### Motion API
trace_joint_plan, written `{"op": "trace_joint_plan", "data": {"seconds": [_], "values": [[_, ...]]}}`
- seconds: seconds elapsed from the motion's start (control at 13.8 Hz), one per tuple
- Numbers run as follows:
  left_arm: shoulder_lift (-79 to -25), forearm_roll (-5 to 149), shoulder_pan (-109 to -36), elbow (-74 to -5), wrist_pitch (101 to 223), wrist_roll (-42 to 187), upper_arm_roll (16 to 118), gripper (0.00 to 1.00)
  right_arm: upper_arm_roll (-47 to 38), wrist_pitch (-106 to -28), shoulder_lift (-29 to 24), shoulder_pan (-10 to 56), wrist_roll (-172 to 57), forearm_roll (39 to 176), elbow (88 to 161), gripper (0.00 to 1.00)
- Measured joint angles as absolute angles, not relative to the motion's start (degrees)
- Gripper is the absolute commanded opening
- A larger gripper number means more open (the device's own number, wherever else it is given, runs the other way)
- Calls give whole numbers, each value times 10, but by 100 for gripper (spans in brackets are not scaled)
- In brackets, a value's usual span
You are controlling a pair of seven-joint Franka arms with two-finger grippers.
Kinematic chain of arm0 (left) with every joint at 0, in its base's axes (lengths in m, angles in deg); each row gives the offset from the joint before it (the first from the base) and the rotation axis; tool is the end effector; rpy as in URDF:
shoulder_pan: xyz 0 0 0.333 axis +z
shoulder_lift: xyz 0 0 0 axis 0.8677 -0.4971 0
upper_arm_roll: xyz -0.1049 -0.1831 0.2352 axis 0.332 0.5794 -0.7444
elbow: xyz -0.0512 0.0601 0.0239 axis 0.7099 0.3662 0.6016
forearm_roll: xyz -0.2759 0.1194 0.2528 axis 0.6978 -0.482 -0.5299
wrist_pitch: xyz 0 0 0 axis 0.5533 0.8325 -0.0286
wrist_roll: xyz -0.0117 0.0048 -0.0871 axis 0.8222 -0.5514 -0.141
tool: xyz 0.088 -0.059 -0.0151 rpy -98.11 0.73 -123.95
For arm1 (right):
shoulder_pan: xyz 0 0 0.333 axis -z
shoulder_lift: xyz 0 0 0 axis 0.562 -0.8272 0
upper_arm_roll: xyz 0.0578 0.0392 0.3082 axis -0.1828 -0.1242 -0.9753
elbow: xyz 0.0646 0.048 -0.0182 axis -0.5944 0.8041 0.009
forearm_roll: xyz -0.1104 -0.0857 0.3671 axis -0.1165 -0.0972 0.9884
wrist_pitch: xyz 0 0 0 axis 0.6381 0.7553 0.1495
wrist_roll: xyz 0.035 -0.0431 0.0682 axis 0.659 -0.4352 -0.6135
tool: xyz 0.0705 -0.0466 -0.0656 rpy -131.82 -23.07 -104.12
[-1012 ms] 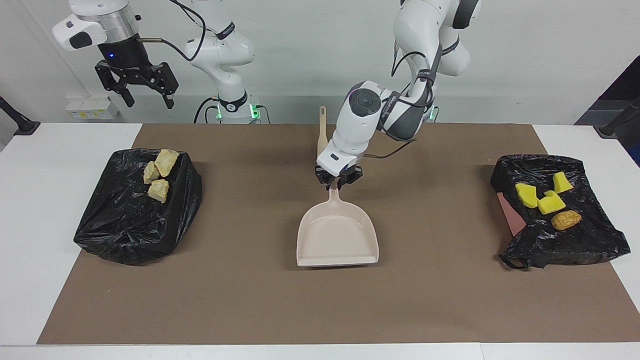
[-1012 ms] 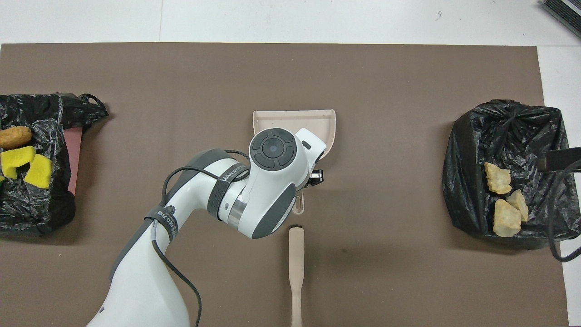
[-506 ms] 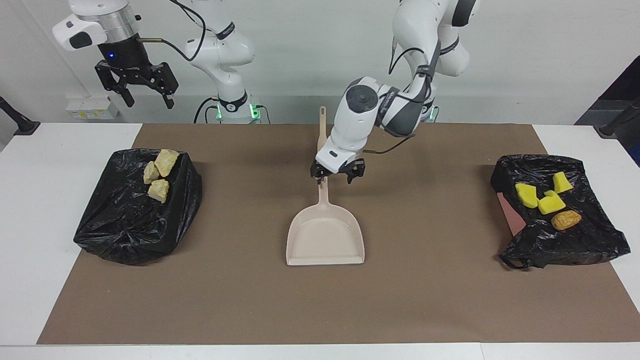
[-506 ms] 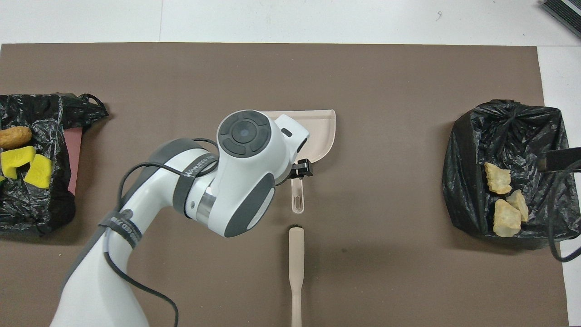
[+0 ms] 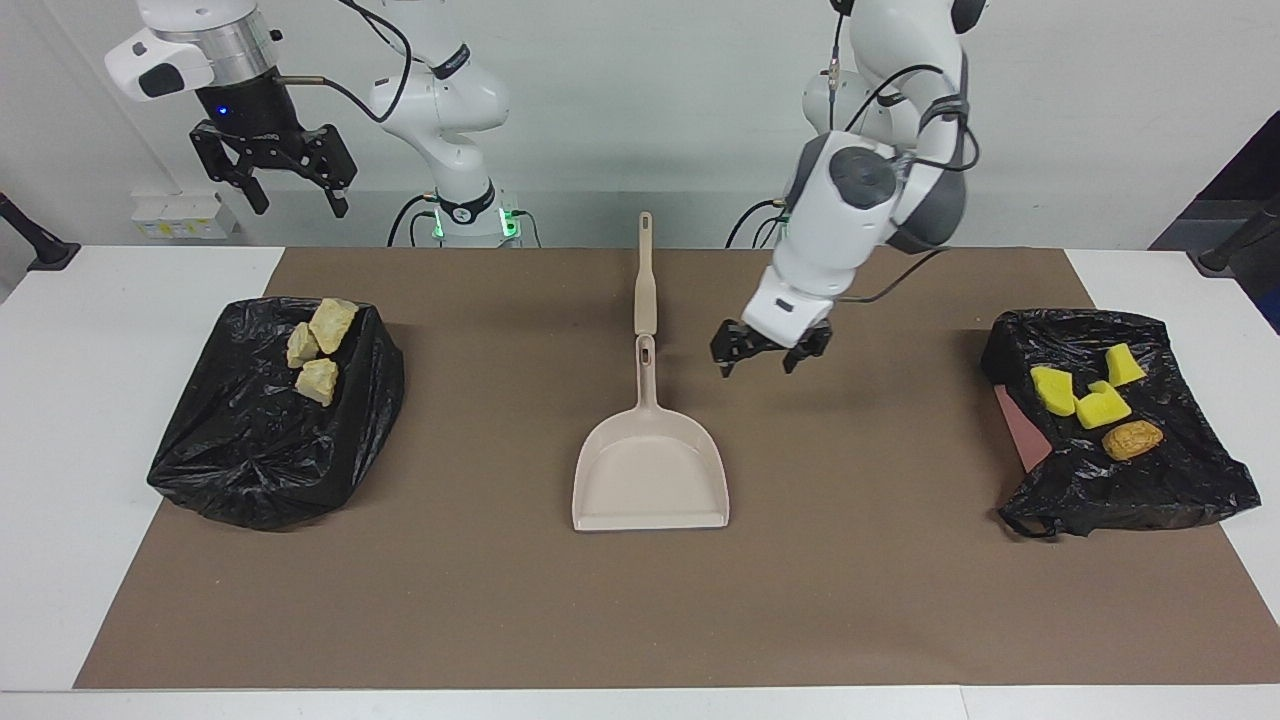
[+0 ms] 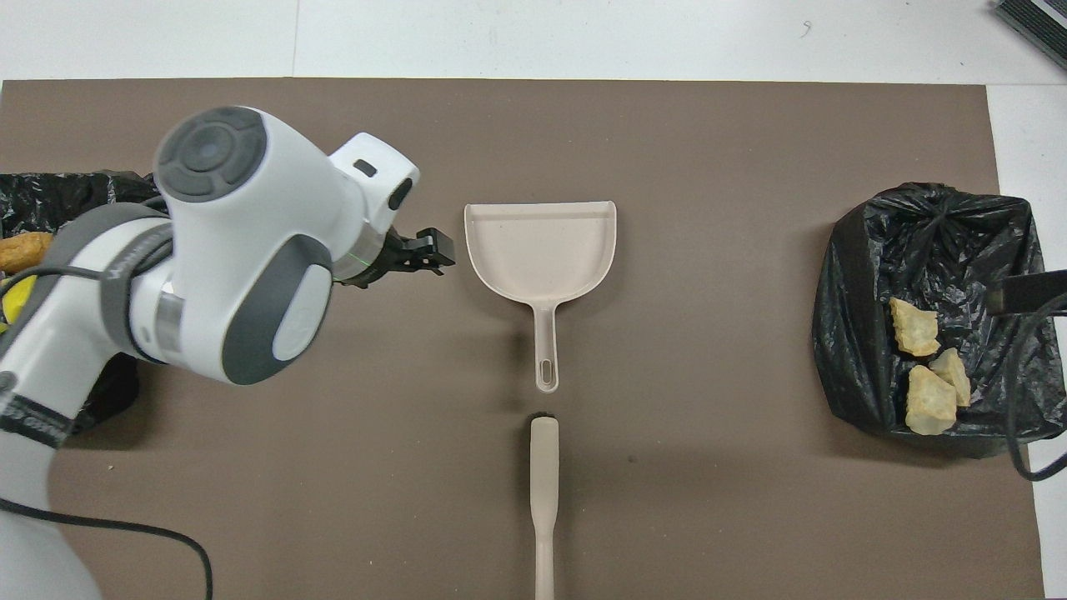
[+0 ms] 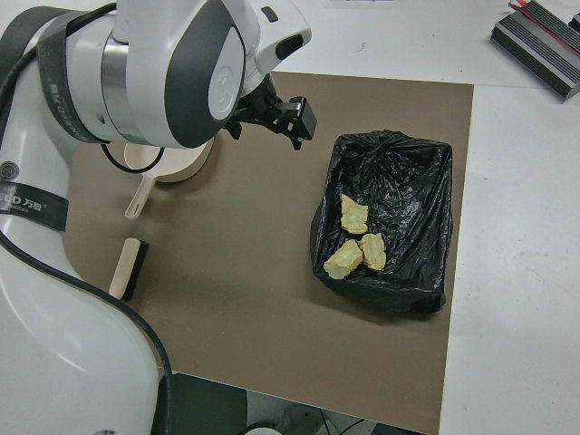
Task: Sweep and dump trash in bin
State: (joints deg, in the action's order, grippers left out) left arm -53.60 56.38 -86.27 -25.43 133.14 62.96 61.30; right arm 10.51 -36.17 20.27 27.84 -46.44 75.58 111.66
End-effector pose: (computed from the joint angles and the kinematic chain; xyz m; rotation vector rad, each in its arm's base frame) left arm 0.5731 -0.2595 0.4911 2.9914 0.1137 -0.0290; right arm 0.5055 -0.0243 0.6859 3.1365 -0.1312 0.0973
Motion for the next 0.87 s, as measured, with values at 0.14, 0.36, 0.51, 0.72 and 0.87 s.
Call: {"op": "trace_joint_plan", "data": {"seconds": [0.14, 0.36, 0.51, 0.72, 0.87], "values": [[-521, 564, -829, -252, 1318, 671, 612, 100, 105, -362, 203, 278, -464, 756, 1117, 100], [-515, 564, -779, -234, 1287, 730, 611, 100, 105, -362, 203, 278, -464, 756, 1117, 100], [-515, 564, -746, -222, 1265, 760, 611, 100, 105, -362, 203, 278, -464, 756, 1117, 100], [-514, 563, -691, -209, 1231, 838, 609, 100, 105, -362, 203, 278, -464, 756, 1117, 100], [-506, 560, -658, -203, 1218, 889, 608, 100, 105, -362, 203, 278, -464, 756, 1117, 100]]}}
